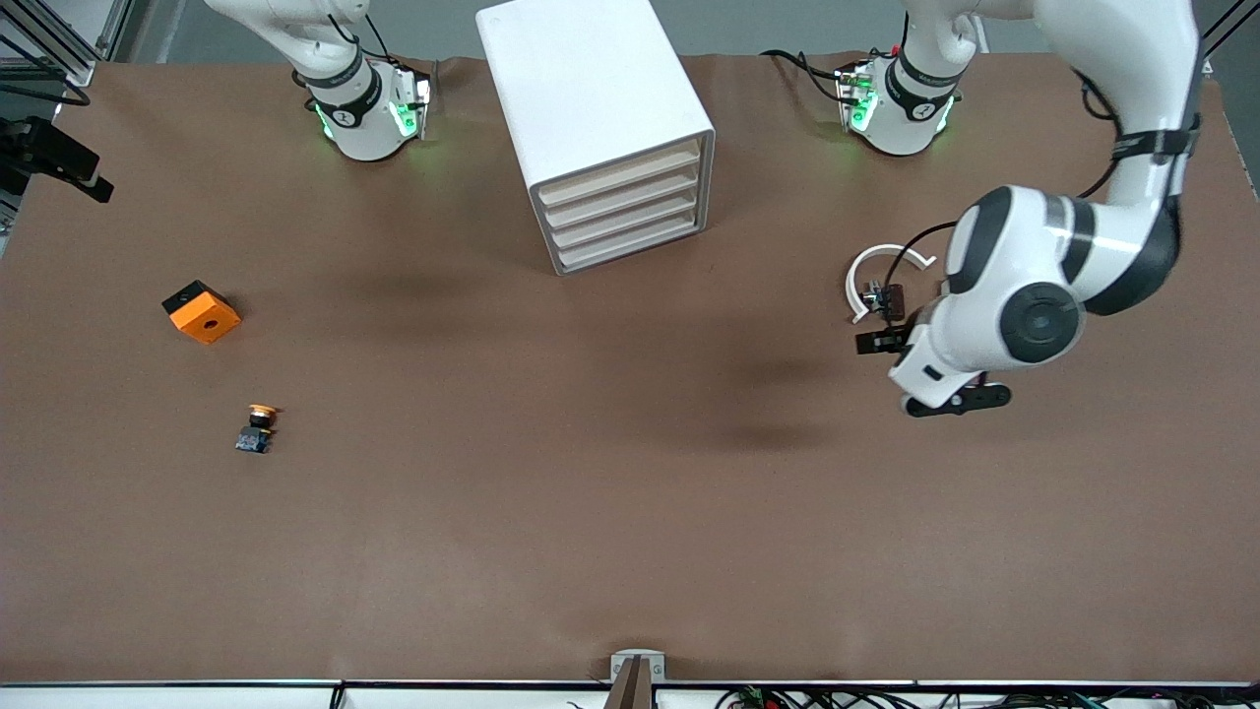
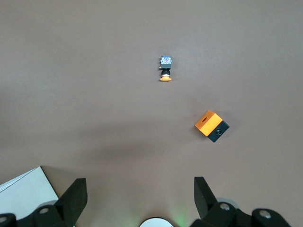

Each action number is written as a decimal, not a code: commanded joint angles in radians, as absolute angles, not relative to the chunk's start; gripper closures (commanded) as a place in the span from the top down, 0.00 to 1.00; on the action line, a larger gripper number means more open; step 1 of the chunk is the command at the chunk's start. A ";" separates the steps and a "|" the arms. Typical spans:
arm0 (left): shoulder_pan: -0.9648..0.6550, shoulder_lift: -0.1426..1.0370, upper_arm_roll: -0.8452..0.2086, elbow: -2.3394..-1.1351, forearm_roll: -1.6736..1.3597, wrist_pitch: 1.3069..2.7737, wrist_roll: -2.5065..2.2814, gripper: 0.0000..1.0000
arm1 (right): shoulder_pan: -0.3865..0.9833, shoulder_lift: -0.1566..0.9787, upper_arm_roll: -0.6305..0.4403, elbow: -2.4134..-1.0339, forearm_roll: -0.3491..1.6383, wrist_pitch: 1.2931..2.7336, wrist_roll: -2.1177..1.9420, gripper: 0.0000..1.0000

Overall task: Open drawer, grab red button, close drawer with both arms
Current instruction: 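Move the left gripper toward the front of the white cabinet, then grasp the drawer handle with the left gripper, then pull the drawer out of the cabinet with the left gripper, then reach the right gripper into the drawer while the left gripper withdraws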

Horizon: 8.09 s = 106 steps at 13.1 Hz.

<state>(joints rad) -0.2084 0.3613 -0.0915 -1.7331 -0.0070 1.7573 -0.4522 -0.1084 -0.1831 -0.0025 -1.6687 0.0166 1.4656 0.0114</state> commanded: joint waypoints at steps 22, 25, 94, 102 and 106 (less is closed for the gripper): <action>-0.291 0.741 -0.138 -1.562 -0.690 1.591 -1.843 1.00 | -0.112 -0.192 -0.009 -1.651 0.023 1.447 0.025 1.00; -0.291 0.750 -0.162 -1.568 -0.735 1.513 -1.956 1.00 | -0.109 -0.187 -0.009 -1.644 0.023 1.447 0.026 1.00; -0.104 0.729 -0.290 -1.474 -0.444 1.578 -1.328 1.00 | 0.785 0.299 -0.003 -1.582 0.124 1.851 1.583 1.00; -0.127 0.620 -0.290 -1.618 -0.230 2.030 -0.936 1.00 | 0.916 0.383 -0.003 -1.583 0.117 2.032 1.683 1.00; -0.144 0.549 -0.291 -1.762 -0.172 2.270 -0.806 1.00 | 0.925 0.399 -0.003 -1.586 0.068 2.048 1.585 1.00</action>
<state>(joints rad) -0.1362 0.6368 -0.2956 -1.6330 -0.2144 2.1696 -0.8711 0.9145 0.3853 0.0096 -1.5968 0.0845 2.0487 1.6346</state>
